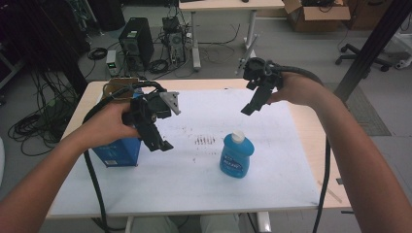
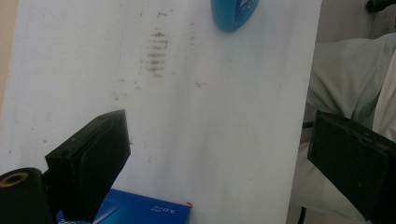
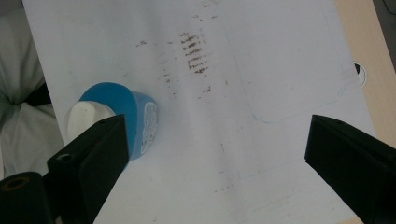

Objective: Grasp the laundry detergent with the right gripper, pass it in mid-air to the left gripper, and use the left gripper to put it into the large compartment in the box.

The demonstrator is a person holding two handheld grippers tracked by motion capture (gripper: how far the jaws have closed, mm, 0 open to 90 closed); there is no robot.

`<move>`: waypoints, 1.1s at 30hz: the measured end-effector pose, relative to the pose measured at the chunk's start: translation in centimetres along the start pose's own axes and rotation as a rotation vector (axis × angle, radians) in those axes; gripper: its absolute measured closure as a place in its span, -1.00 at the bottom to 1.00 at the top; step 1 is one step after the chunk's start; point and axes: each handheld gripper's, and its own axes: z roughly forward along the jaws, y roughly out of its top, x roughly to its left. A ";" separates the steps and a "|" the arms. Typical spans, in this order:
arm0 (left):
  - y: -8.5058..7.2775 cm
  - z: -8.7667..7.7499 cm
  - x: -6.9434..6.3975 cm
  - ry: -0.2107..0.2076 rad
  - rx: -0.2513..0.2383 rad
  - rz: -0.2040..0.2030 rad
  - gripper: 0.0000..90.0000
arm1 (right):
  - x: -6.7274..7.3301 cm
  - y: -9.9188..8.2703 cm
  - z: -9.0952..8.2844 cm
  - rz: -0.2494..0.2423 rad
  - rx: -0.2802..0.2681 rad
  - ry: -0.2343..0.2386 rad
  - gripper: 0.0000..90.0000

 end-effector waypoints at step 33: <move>0.1 0.1 0.1 0.012 0.003 0.009 -0.86 | 3.1 -1.3 -2.9 0.041 0.009 -0.021 -0.88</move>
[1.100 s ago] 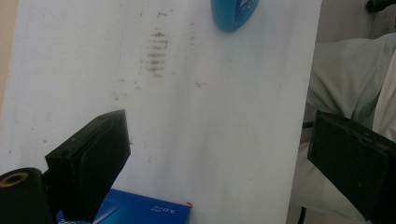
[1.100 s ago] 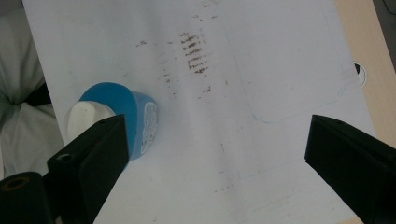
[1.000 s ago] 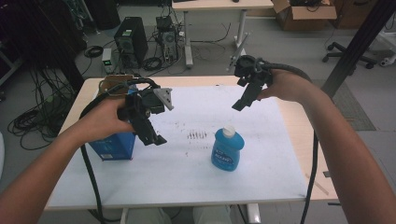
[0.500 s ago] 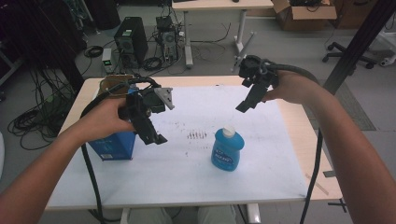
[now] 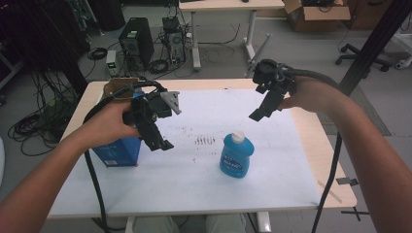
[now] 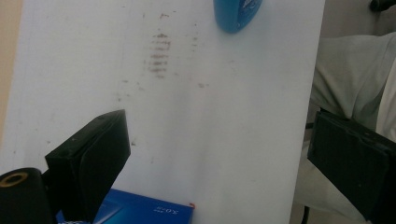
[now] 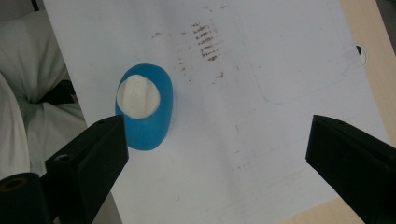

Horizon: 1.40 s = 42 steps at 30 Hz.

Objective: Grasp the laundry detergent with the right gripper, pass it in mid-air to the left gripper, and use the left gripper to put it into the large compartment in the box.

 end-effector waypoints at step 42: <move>-0.2 0.1 -0.6 0.012 -0.005 -0.001 -0.86 | 5.3 -3.9 1.2 0.126 -0.001 0.058 -0.89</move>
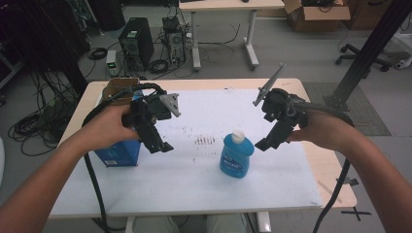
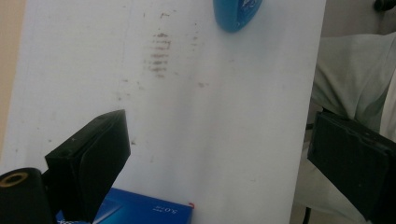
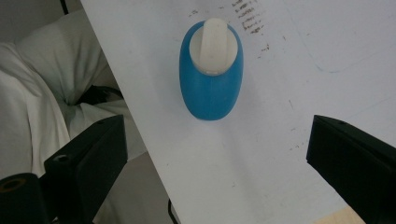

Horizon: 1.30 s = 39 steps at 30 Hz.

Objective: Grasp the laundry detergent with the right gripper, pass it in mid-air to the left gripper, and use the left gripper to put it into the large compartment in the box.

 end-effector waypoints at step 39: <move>-0.4 0.5 -0.2 0.002 0.006 -0.011 -0.86 | 0.5 -5.2 4.4 0.115 -0.145 -0.012 -0.89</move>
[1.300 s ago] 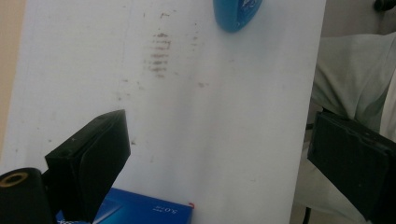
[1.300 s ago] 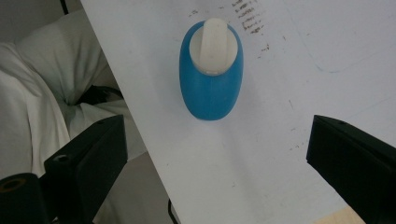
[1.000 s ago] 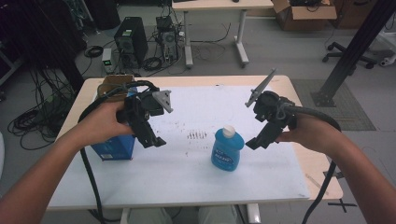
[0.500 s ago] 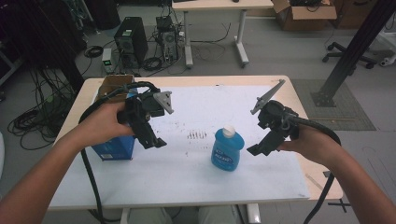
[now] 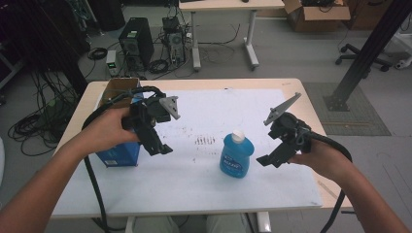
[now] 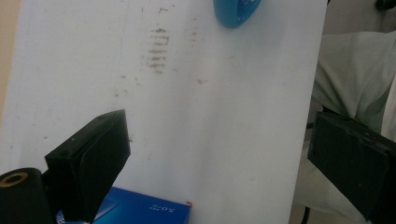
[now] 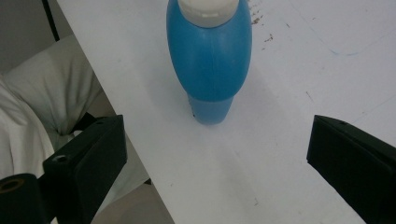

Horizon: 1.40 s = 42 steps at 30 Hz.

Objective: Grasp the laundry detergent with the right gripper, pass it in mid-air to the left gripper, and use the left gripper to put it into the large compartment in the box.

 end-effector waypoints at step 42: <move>-0.1 0.4 0.1 -0.005 0.004 -0.008 -0.86 | 0.1 -4.8 3.6 -0.011 -0.321 -0.024 -0.88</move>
